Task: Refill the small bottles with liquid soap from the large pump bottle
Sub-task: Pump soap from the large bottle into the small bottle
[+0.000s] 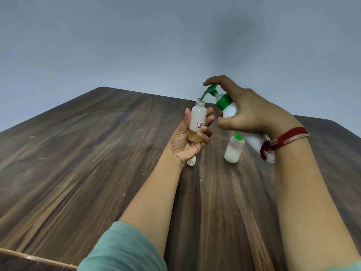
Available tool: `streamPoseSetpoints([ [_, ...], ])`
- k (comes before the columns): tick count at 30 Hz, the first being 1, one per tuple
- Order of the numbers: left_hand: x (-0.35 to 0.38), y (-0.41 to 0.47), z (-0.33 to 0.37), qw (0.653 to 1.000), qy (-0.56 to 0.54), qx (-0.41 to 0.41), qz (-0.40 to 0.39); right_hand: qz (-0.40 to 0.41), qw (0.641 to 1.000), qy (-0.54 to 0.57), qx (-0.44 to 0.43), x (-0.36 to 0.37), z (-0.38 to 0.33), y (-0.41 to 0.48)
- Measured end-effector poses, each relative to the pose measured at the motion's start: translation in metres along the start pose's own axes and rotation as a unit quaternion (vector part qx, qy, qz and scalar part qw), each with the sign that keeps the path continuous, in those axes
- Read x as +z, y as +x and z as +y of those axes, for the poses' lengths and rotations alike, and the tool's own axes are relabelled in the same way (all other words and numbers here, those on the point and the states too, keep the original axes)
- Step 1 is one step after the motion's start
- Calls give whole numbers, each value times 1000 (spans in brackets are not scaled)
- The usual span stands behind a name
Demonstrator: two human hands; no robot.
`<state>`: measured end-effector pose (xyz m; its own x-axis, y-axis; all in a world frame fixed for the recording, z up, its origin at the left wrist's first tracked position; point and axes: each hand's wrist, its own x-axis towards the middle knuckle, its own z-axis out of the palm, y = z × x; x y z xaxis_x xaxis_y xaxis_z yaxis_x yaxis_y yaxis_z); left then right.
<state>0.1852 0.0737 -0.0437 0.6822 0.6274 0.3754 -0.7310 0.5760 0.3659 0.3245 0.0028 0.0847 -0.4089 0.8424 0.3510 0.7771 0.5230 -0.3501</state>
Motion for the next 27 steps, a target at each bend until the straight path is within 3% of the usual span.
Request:
streamPoseSetpoints([
  [13,1,0,-2,998,42,12,46,0,1000,23,-4,1,2,0],
  [19,0,1,0,999,-24,-13,-16,-1,1000,13,-11,0,1,1],
  [27,-1,1,0,1000,-12,-8,-9,4,1000,4,-18,0,1,-1],
])
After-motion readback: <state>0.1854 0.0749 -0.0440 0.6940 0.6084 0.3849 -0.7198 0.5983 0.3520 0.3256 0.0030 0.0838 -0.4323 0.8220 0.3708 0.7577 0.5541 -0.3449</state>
